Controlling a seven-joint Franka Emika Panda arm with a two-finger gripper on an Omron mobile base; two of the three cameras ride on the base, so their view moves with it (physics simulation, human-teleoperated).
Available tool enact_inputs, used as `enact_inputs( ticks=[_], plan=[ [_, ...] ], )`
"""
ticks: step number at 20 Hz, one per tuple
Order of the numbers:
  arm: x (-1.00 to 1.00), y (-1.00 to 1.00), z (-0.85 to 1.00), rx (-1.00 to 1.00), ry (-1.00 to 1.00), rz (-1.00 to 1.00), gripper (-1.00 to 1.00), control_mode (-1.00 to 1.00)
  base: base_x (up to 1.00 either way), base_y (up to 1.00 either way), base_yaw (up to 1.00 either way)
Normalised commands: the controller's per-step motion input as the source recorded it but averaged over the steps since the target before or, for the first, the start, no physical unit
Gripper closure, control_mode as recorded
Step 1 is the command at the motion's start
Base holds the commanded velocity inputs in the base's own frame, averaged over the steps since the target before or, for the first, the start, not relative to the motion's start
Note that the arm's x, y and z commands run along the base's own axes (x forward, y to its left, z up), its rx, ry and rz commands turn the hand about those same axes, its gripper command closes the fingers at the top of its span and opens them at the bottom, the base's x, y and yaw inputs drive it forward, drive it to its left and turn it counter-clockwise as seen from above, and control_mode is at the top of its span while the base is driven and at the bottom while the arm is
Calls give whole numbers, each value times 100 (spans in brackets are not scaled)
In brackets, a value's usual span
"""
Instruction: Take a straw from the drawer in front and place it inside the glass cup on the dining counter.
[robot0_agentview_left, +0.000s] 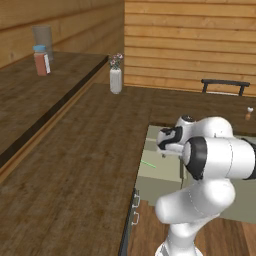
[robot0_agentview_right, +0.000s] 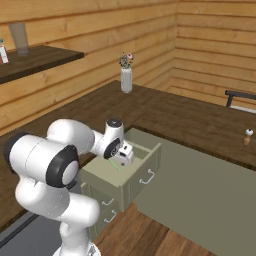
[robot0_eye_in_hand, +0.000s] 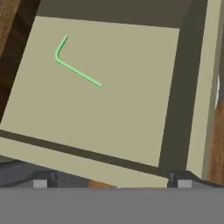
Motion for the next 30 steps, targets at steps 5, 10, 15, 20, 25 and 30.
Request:
enact_inputs(
  ticks=[5,10,15,20,25,30],
  plan=[
    [0,-15,-35,-6,7,-14,-100,-100,0,0,0],
    [0,-43,-36,-3,9,-13,-100,-100,0,0,0],
    [0,-54,-35,-2,7,-11,-100,-100,0,0,0],
    [0,-56,-26,-2,3,-9,-100,-100,0,0,0],
    [0,-56,-31,-4,2,-9,-100,-100,0,0,0],
    [-1,-98,-42,-7,1,-11,-100,-100,0,0,0]
  ],
)
